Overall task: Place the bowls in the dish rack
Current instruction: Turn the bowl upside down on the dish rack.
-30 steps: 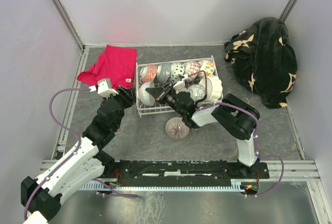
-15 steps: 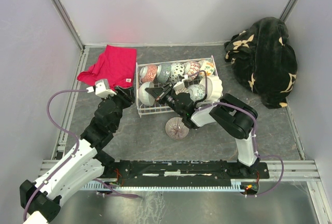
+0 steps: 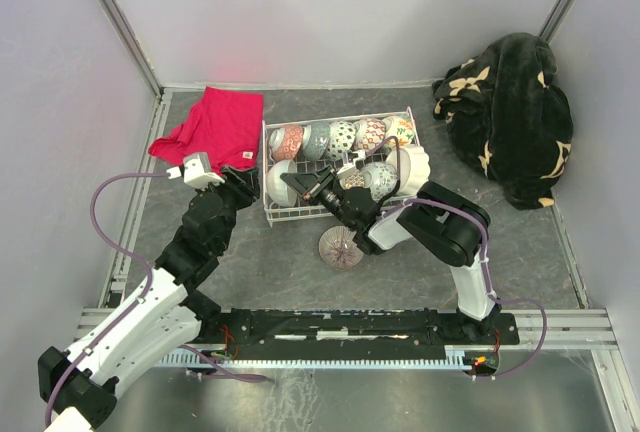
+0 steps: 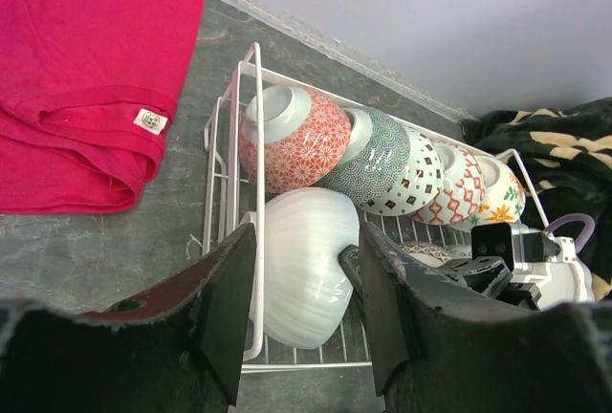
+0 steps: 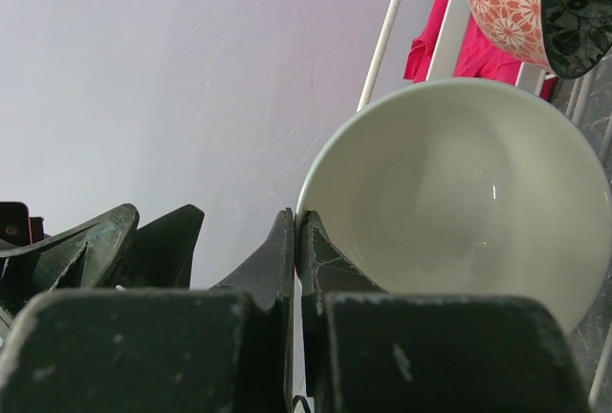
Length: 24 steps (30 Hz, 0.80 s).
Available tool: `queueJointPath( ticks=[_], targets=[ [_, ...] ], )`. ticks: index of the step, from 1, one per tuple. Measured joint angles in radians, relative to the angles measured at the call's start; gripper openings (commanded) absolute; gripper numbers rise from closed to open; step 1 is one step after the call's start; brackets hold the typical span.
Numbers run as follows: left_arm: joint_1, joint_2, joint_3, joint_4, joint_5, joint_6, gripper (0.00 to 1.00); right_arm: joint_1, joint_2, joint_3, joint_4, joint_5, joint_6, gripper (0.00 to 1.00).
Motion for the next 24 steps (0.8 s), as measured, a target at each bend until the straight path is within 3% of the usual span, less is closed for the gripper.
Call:
queueJointPath(
  ticks=[16, 24],
  targets=[
    [0.000, 0.005, 0.000, 0.000, 0.000, 0.000, 0.54, 0.001, -0.043, -0.071, 0.019, 0.000, 0.010, 0.02],
    [0.000, 0.005, 0.000, 0.000, 0.000, 0.000, 0.54, 0.002, -0.095, -0.079, -0.089, 0.013, 0.046, 0.04]
  ],
)
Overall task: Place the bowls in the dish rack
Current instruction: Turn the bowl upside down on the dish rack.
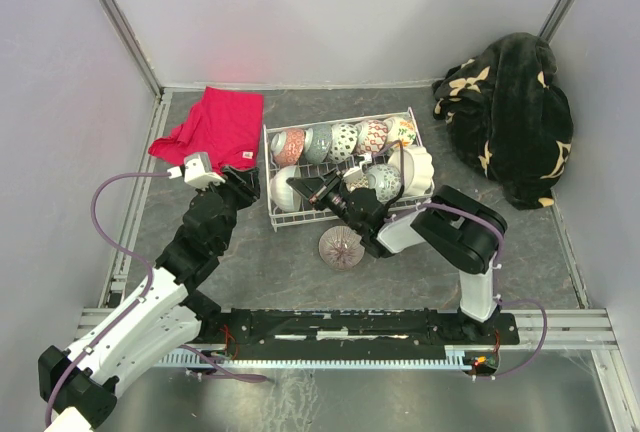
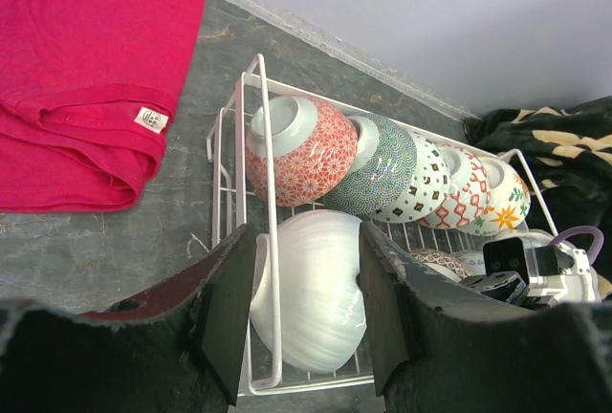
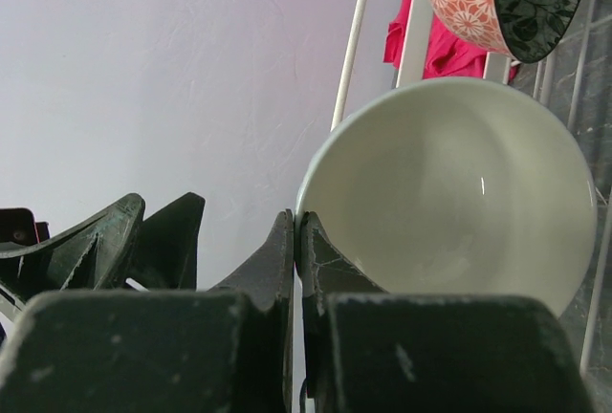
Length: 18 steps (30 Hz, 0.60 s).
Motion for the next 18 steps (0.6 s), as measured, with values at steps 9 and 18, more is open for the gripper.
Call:
queueJointPath(
  ticks=[9, 18],
  targets=[
    [0.000, 0.000, 0.000, 0.000, 0.000, 0.000, 0.54, 0.000, -0.033, -0.001, -0.074, 0.013, 0.028, 0.07],
    [0.000, -0.001, 0.000, 0.000, 0.000, 0.000, 0.54, 0.000, -0.048, 0.003, -0.117, 0.016, 0.037, 0.10]
  ],
)
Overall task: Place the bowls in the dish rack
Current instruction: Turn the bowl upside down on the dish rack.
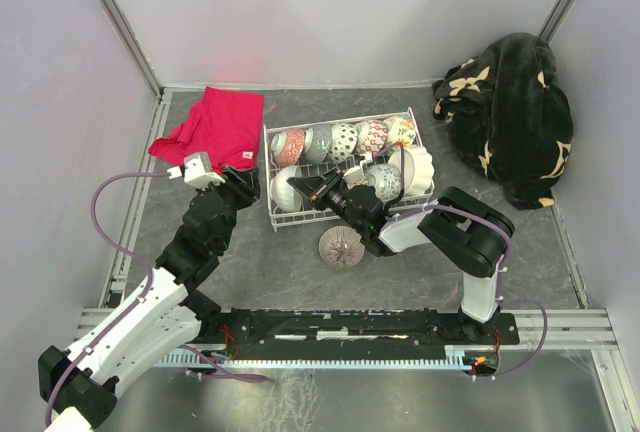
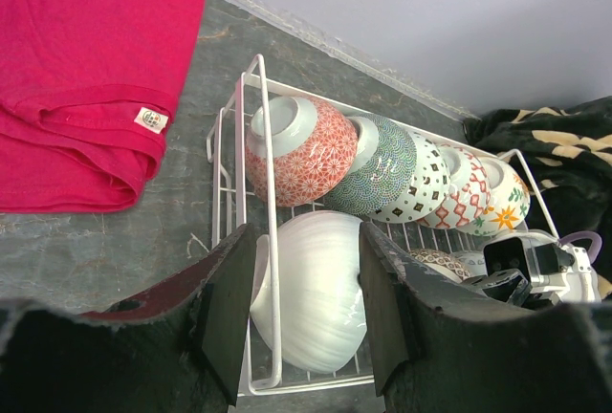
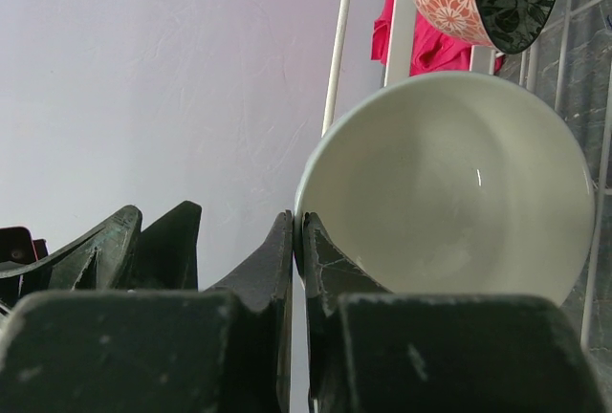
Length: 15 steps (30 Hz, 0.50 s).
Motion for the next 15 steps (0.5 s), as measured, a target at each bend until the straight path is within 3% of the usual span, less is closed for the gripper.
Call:
queueJointPath(
  ticks=[15],
  targets=[
    [0.000, 0.000, 0.000, 0.000, 0.000, 0.000, 0.54, 0.000, -0.039, -0.001, -0.077, 0.009, -0.003, 0.07]
  ],
)
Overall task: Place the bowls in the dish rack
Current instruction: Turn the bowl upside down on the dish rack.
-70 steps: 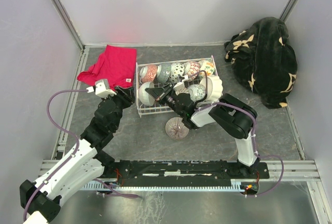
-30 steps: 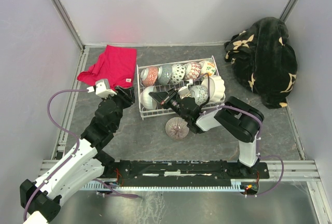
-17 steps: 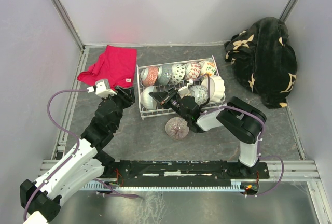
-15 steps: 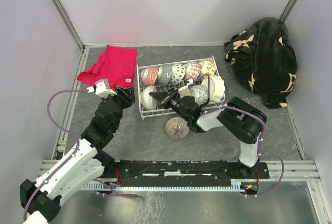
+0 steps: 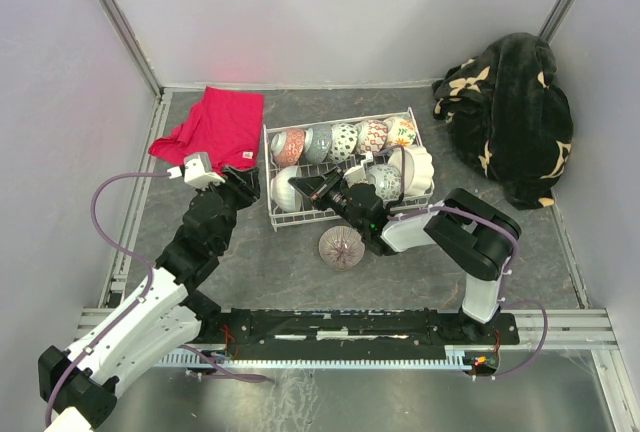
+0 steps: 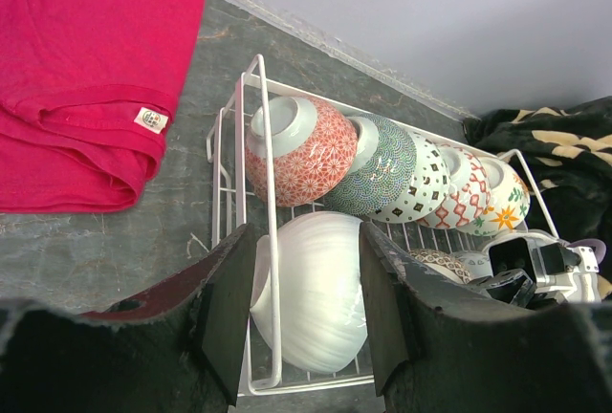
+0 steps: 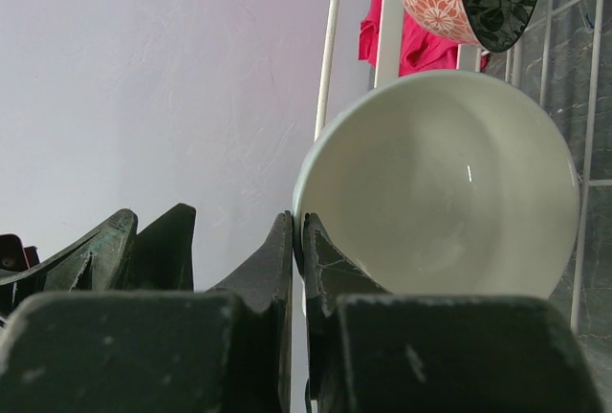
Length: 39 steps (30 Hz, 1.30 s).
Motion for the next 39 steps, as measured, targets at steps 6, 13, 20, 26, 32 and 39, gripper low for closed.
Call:
queueJointPath(
  ticks=[6, 13, 20, 26, 32, 39],
  targets=[
    [0.000, 0.000, 0.000, 0.000, 0.000, 0.000, 0.54, 0.000, -0.010, -0.003, -0.014, 0.013, -0.008, 0.04],
    [0.000, 0.000, 0.000, 0.000, 0.000, 0.000, 0.54, -0.001, -0.023, -0.016, -0.018, 0.023, -0.017, 0.02],
    [0.000, 0.000, 0.000, 0.000, 0.000, 0.000, 0.54, -0.001, -0.037, -0.029, -0.025, 0.025, -0.026, 0.02],
    [0.000, 0.000, 0.000, 0.000, 0.000, 0.000, 0.54, -0.002, -0.073, -0.050, -0.060, 0.044, -0.044, 0.02],
    [0.000, 0.000, 0.000, 0.000, 0.000, 0.000, 0.54, -0.002, -0.095, -0.057, -0.091, 0.054, -0.060, 0.02],
    [0.000, 0.001, 0.000, 0.000, 0.000, 0.000, 0.54, -0.003, -0.137, -0.079, -0.135, 0.074, -0.082, 0.03]
  ],
)
